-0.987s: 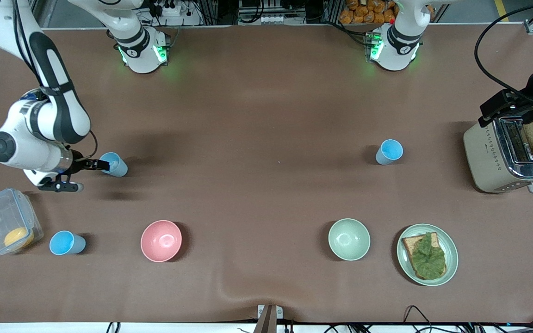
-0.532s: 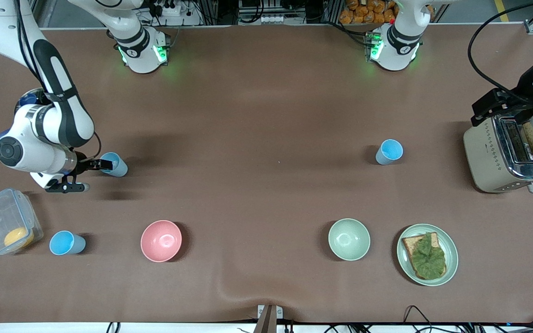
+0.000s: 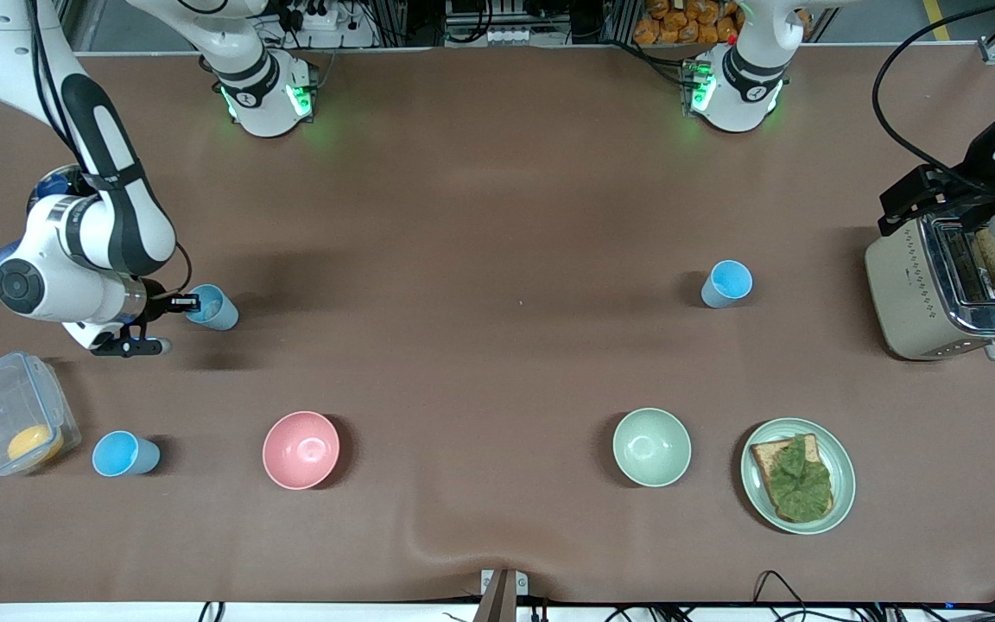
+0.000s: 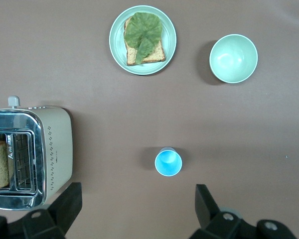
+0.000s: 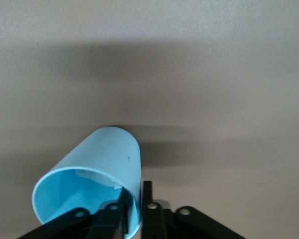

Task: Stack blue cups with both arms
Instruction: 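Close the right gripper on the blue cup and lift it, then set the cup mid-table with the right gripper while the left gripper reaches another cup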

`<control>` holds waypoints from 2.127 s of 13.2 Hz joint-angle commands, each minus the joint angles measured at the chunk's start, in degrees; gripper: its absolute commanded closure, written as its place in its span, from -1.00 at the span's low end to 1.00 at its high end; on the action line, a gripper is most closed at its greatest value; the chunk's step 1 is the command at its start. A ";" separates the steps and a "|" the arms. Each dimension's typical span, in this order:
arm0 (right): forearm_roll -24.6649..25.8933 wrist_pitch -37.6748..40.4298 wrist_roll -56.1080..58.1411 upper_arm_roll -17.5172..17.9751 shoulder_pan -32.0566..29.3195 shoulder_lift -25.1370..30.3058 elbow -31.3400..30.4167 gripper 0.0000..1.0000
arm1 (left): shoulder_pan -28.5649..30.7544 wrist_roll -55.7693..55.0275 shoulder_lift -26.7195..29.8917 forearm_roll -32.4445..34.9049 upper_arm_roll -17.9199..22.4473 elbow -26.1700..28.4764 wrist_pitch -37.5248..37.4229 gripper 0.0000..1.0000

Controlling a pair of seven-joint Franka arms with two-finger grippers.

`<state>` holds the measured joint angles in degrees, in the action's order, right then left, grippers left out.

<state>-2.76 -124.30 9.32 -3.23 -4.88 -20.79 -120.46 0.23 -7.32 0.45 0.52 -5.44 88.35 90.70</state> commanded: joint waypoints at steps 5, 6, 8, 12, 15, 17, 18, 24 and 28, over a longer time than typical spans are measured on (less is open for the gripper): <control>-7.24 14.50 -10.34 0.59 6.87 0.22 9.52 1.00 | 0.39 -0.85 1.66 -1.58 -0.44 8.40 1.66 -1.00; -9.17 15.92 -14.47 0.59 9.69 0.13 11.20 1.00 | 0.39 -0.85 1.66 -1.58 -0.44 9.46 2.46 -1.00; -13.21 15.50 -23.16 0.51 16.62 -0.04 12.87 1.00 | 0.30 -0.94 1.74 -1.49 -0.44 10.70 3.69 -1.00; -17.97 14.18 -43.11 0.51 31.30 -5.65 21.73 1.00 | 0.47 -0.85 1.74 -1.49 -0.44 13.33 7.81 -1.00; -18.15 9.00 -53.95 0.51 40.62 -11.01 27.37 1.00 | 0.47 -0.85 1.13 -0.70 -0.36 18.06 12.47 -1.00; -18.07 5.23 -58.34 0.51 45.20 -13.65 29.75 1.00 | 0.56 -0.85 1.22 -0.70 -0.36 21.42 14.41 -1.00; -17.98 4.08 -60.89 0.51 47.05 -15.06 31.15 1.00 | 0.56 -0.94 0.61 -0.44 -0.36 21.60 14.59 -1.00; -18.15 -1.56 -62.67 0.51 51.11 -19.11 34.59 1.00 | -0.49 0.64 -0.63 -1.04 -0.62 25.81 18.54 -1.00; -18.07 -1.56 -62.67 0.51 51.02 -19.55 34.59 -0.58 | -2.15 -0.41 -1.94 -4.38 -1.58 29.94 27.40 -1.00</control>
<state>-19.94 -125.95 -52.68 -1.93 45.38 -39.34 -87.57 -0.79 -7.23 -1.31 -1.57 -6.17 115.98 113.99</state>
